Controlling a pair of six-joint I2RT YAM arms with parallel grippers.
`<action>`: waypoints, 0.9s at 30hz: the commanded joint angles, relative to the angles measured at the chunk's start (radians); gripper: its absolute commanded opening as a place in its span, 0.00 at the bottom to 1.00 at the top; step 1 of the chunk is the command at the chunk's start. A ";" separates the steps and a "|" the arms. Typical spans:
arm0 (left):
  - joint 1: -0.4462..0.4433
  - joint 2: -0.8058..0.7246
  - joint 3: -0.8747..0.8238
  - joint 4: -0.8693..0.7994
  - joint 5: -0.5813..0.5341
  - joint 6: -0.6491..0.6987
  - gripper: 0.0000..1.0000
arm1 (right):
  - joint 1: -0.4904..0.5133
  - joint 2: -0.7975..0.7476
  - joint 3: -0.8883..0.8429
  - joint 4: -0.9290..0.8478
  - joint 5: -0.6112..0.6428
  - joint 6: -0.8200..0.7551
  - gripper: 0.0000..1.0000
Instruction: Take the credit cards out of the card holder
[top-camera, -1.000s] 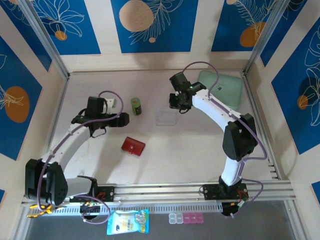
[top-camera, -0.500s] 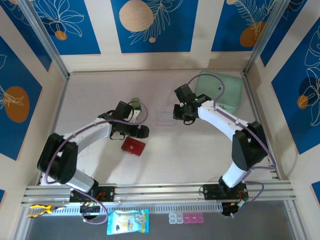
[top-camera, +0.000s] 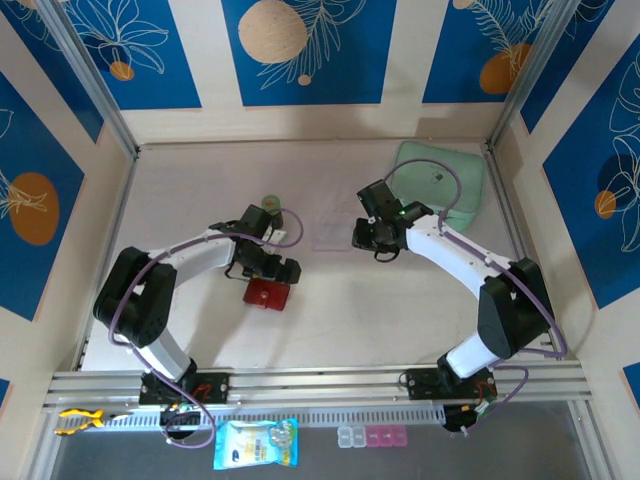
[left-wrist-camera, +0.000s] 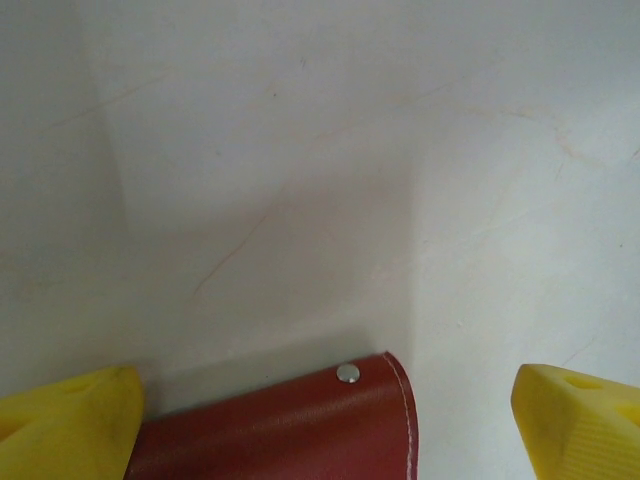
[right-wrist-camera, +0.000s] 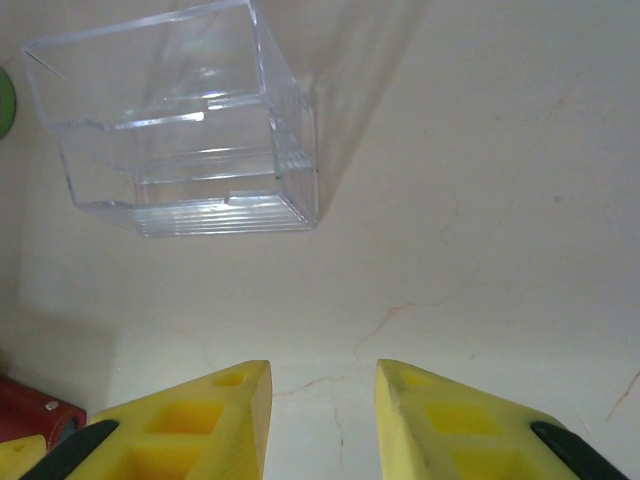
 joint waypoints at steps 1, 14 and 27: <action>0.002 -0.048 -0.035 -0.070 -0.026 0.006 0.95 | 0.009 -0.049 -0.026 0.011 0.013 0.023 0.34; -0.099 -0.174 -0.146 -0.131 -0.118 -0.112 0.96 | 0.013 -0.075 -0.099 0.052 -0.006 0.023 0.36; -0.282 -0.001 -0.006 -0.224 -0.322 -0.206 0.94 | 0.011 -0.073 -0.117 0.064 -0.020 0.002 0.37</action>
